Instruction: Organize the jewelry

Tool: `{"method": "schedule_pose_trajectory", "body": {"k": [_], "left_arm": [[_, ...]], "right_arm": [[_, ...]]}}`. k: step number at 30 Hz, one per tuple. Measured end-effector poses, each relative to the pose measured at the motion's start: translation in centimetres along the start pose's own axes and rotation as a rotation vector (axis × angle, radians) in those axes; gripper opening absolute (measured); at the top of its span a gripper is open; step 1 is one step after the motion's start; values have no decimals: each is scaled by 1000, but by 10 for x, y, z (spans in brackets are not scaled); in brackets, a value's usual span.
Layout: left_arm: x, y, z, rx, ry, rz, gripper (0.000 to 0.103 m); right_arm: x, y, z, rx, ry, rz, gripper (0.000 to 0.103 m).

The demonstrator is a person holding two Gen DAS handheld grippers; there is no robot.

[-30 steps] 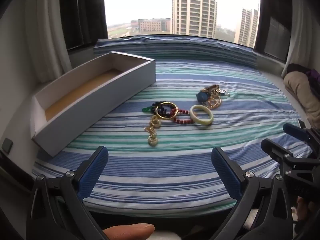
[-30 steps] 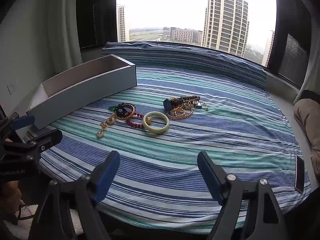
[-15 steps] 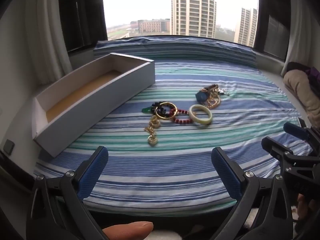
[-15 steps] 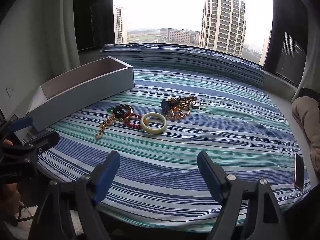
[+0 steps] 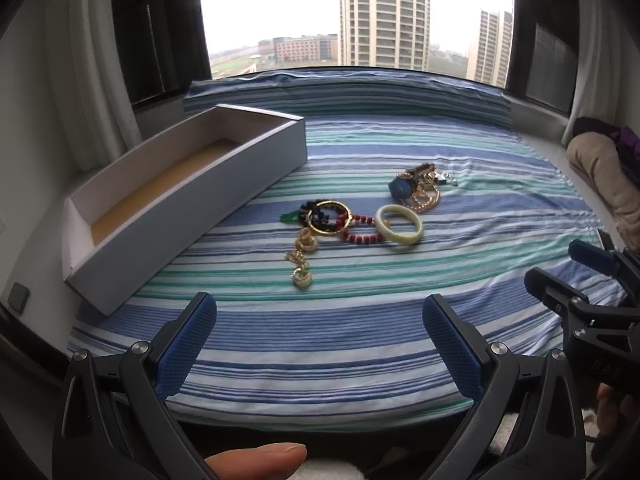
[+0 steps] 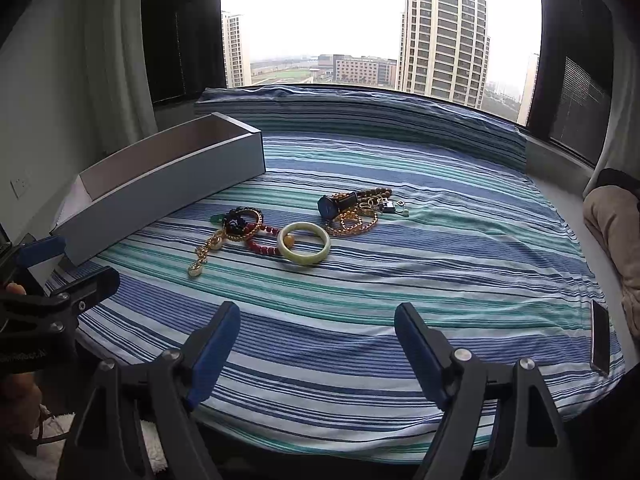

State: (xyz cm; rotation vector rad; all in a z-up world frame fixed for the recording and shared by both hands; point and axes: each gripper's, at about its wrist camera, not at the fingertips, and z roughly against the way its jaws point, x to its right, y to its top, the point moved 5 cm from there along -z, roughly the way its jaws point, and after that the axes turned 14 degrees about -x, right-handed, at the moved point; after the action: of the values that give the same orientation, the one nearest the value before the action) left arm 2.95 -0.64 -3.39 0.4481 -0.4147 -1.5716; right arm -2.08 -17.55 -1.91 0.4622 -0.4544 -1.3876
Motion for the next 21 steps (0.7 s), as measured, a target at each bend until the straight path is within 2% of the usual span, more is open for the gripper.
{"method": "schedule_pose_trajectory", "body": {"k": [21], "left_arm": [[1,0,-2,-8,4,-4,102]], "right_arm": [[4,-1,-4,-3,-2,-16,81]]}}
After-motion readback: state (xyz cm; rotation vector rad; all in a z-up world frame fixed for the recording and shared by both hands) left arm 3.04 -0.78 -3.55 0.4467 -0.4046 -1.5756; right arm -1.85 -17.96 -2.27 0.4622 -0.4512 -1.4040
